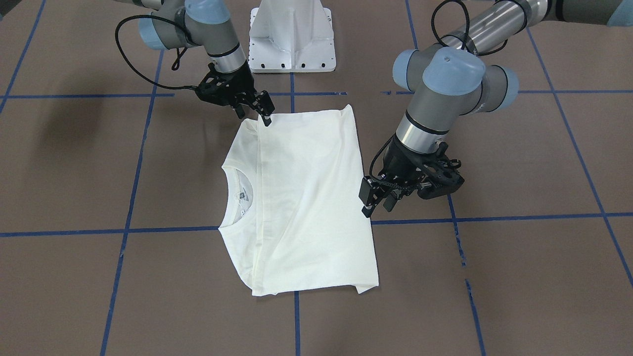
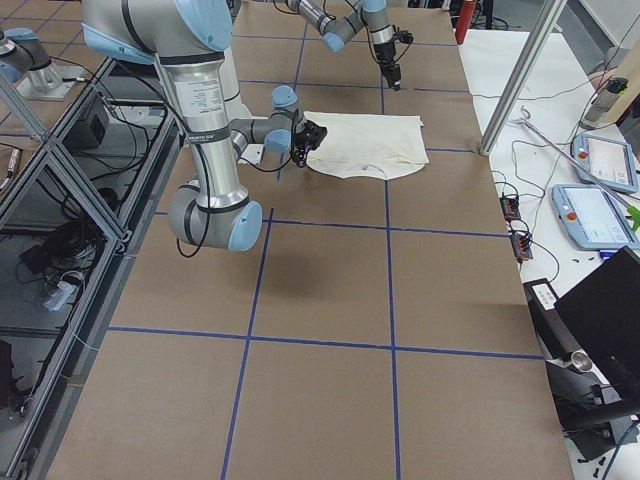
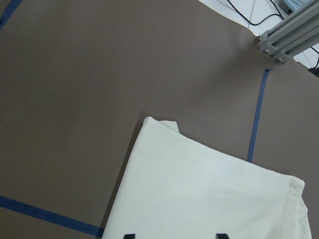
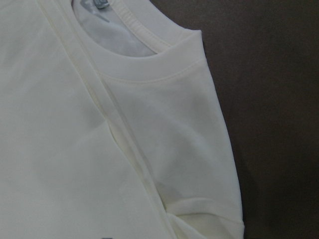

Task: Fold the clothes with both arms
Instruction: 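Hold the folded shirt edges with both grippers and adjust its position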

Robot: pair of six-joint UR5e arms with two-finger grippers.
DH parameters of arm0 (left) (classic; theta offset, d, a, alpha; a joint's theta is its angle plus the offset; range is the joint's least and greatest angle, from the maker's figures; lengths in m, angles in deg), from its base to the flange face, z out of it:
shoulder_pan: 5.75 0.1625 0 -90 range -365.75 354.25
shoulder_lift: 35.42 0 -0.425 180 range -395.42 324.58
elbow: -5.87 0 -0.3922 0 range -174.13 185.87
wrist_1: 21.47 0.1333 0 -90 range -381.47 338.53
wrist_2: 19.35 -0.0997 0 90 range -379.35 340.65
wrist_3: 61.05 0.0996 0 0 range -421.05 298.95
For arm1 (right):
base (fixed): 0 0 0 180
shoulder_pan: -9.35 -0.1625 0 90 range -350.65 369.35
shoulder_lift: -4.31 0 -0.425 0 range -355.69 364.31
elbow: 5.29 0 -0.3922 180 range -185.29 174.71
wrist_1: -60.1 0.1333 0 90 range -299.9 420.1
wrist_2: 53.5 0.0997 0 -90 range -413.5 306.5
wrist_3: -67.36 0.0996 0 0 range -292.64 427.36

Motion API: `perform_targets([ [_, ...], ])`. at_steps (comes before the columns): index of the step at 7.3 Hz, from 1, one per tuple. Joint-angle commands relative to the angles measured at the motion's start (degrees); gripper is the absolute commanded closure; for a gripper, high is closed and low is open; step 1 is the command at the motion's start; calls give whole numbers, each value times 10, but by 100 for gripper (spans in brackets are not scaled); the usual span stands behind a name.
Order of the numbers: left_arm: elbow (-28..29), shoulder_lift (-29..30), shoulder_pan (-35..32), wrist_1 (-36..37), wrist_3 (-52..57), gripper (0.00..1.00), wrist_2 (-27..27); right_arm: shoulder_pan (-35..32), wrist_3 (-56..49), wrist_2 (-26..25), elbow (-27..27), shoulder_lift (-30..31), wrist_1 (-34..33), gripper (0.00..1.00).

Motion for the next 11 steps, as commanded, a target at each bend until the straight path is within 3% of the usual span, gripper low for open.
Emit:
perform_targets([
  [1, 0, -1, 0, 1, 0, 38, -1, 6, 0, -3, 4, -4, -12, 8],
  [4, 0, -1, 0, 1, 0, 37, -1, 8, 0, -2, 0, -4, -29, 15],
  [6, 0, -2, 0, 1, 0, 37, -1, 12, 1, -6, 3, -4, -29, 24],
  [7, 0, -2, 0, 1, 0, 37, -1, 12, 1, -7, 2, -6, -34, 44],
  [8, 0, -2, 0, 1, 0, 37, -1, 12, 1, -7, 2, -6, -37, 90],
  [9, 0, -2, 0, 1, 0, 37, -1, 12, 1, -7, 2, -7, -37, 100],
  [11, -2, -6, 0, 1, 0, 36, -2, 12, 1, -7, -1, -13, -37, 100],
])
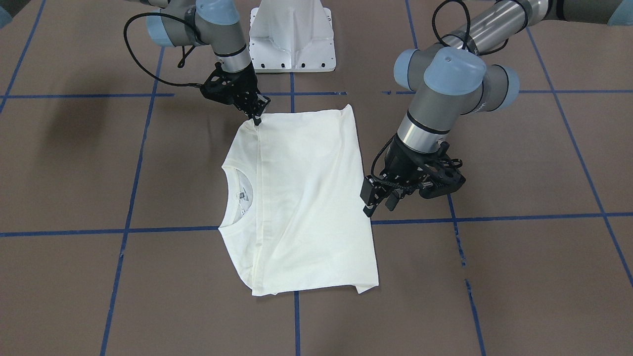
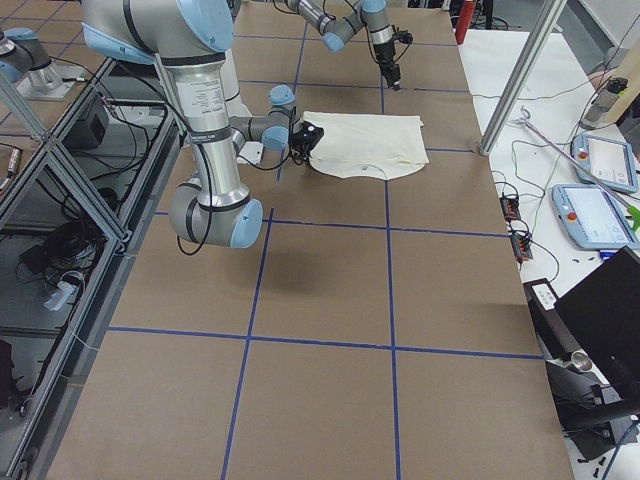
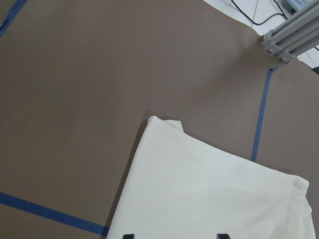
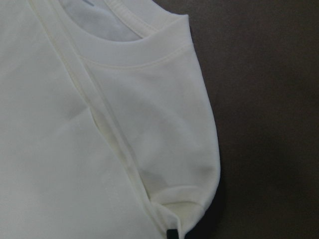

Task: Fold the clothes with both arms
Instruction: 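Hold the folded shirt edges with both grippers and adjust its position, then move the left gripper down to the shirt's near corner beside the right gripper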

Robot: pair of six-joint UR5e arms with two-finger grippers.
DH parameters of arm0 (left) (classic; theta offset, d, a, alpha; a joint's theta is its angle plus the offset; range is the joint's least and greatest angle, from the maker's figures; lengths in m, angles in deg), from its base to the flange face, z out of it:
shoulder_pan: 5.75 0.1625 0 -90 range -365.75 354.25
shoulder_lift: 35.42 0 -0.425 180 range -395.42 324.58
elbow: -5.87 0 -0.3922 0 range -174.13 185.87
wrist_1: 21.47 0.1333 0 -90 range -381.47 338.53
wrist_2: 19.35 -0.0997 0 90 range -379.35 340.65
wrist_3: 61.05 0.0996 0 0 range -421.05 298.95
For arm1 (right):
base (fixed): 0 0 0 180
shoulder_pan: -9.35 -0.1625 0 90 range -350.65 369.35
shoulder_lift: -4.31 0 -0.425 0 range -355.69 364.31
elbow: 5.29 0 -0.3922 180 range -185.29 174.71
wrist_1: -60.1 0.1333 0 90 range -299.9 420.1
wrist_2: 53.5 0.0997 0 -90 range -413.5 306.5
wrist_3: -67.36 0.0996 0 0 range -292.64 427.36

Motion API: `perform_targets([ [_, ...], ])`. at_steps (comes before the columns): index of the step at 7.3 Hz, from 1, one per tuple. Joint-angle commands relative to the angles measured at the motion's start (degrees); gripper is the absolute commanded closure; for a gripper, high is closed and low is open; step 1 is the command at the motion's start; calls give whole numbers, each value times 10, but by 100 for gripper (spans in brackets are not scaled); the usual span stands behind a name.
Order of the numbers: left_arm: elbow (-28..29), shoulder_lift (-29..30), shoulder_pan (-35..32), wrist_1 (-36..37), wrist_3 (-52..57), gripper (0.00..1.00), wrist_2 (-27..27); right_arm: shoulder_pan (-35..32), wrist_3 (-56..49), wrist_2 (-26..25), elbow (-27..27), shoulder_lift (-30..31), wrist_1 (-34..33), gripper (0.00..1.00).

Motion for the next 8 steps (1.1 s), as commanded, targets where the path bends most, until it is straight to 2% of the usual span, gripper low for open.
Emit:
perform_targets([
  [1, -4, -2, 0, 5, 0, 35, 0, -3, 0, 0, -5, -7, 0, 100],
  [4, -27, -9, 24, 8, -59, 35, -3, -6, 0, 1, -29, 3, -1, 100],
  [6, -103, -62, 88, 10, -137, 35, -18, -3, 0, 2, -31, 8, -1, 100],
  [8, -186, -134, 197, 34, -208, 35, -103, 2, -1, 4, -35, 8, -1, 100],
])
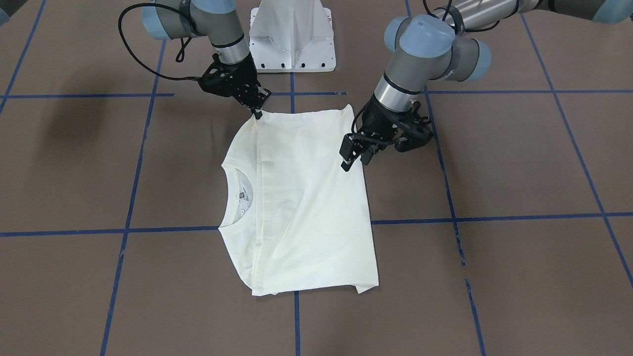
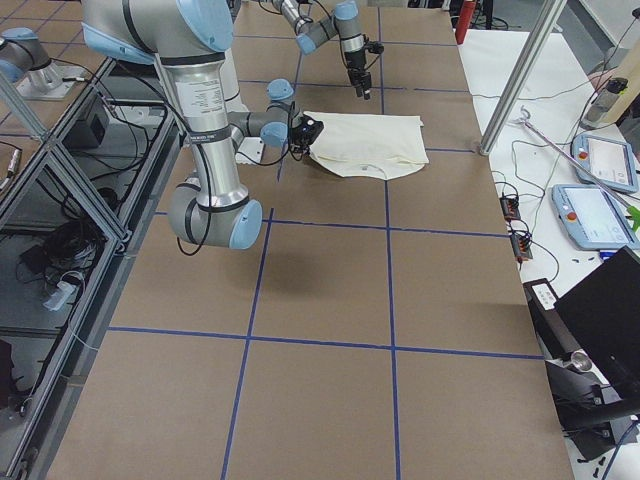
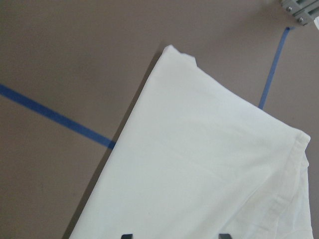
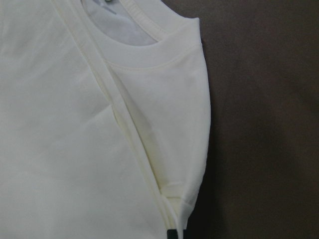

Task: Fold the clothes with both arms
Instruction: 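Move the left gripper down to the shirt's near corner beside the right gripper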

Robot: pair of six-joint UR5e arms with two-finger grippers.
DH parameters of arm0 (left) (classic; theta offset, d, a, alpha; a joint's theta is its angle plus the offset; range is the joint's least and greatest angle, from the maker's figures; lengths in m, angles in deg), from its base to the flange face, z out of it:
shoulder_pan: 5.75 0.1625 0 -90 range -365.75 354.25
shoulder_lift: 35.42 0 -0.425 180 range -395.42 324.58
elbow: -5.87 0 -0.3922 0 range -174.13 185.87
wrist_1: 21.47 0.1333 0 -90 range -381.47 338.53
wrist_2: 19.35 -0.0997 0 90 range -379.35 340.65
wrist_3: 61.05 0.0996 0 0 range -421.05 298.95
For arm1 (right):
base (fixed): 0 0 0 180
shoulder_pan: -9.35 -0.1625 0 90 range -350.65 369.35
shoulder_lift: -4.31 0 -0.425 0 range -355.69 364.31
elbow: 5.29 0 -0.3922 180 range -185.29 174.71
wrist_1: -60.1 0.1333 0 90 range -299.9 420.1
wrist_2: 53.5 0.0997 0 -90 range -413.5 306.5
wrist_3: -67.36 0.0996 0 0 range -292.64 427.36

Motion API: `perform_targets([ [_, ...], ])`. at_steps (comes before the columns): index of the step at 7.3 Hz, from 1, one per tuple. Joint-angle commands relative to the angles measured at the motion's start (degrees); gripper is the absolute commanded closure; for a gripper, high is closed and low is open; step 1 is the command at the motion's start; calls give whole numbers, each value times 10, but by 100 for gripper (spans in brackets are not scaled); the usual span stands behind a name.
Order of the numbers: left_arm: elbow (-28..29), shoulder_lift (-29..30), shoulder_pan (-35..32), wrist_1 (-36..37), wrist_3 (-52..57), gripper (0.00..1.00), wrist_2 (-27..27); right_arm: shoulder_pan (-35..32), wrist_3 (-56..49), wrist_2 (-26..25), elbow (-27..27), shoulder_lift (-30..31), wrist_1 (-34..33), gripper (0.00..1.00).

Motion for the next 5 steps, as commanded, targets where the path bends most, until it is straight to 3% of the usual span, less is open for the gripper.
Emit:
perform_targets([
  [1, -53, -65, 98, 13, -85, 34, -63, 2, -1, 2, -7, 0, 0, 100],
  [5, -51, -87, 159, 35, -152, 36, -82, 2, -1, 2, -11, 5, 1, 100],
])
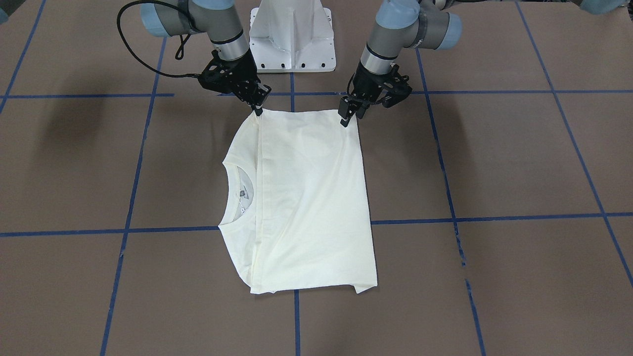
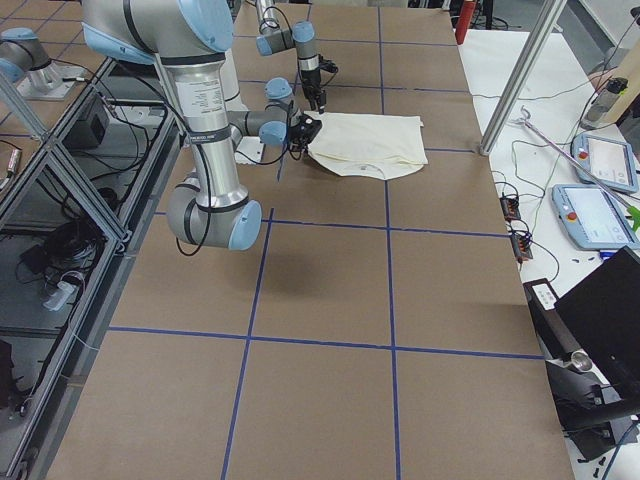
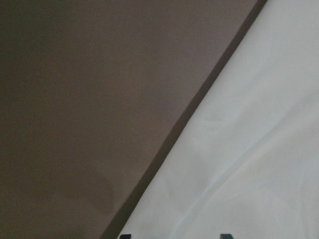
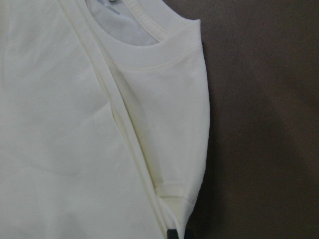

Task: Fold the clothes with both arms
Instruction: 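Move the left gripper down to the shirt's near corner beside the right gripper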

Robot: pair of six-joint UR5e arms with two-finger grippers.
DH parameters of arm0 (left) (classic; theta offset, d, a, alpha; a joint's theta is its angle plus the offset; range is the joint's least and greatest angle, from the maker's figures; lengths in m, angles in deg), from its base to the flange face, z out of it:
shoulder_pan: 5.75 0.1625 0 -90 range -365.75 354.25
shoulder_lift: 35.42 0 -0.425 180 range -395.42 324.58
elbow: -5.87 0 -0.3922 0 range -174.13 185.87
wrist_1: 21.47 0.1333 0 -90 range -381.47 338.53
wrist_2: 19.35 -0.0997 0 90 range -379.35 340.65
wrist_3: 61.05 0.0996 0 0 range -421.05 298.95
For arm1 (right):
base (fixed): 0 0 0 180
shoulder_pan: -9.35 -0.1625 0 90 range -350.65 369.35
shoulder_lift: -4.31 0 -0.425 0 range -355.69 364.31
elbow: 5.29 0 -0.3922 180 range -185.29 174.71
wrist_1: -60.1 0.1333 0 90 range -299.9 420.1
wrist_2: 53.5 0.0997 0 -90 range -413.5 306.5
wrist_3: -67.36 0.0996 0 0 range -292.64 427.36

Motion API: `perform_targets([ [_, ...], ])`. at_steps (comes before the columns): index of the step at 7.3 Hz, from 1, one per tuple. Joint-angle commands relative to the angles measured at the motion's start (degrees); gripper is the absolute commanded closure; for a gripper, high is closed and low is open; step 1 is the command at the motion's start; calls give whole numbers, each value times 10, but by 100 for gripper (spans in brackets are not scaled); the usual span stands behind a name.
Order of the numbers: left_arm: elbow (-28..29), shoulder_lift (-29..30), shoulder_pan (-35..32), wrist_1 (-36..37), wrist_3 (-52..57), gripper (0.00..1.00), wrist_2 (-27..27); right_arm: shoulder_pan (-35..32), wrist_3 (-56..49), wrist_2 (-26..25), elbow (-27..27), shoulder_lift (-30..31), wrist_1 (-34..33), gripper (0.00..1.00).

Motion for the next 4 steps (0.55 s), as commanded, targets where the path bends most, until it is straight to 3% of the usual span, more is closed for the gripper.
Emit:
perform_targets([
  [1, 0, -2, 18, 7, -12, 47, -2, 0, 0, 0, 0, 0, 1, 100],
  [3, 2, -4, 19, 11, -12, 68, -2, 0, 0, 0, 0, 0, 1, 100],
  [4, -1, -5, 20, 23, -12, 100, -2, 0, 0, 0, -1, 0, 1, 100],
])
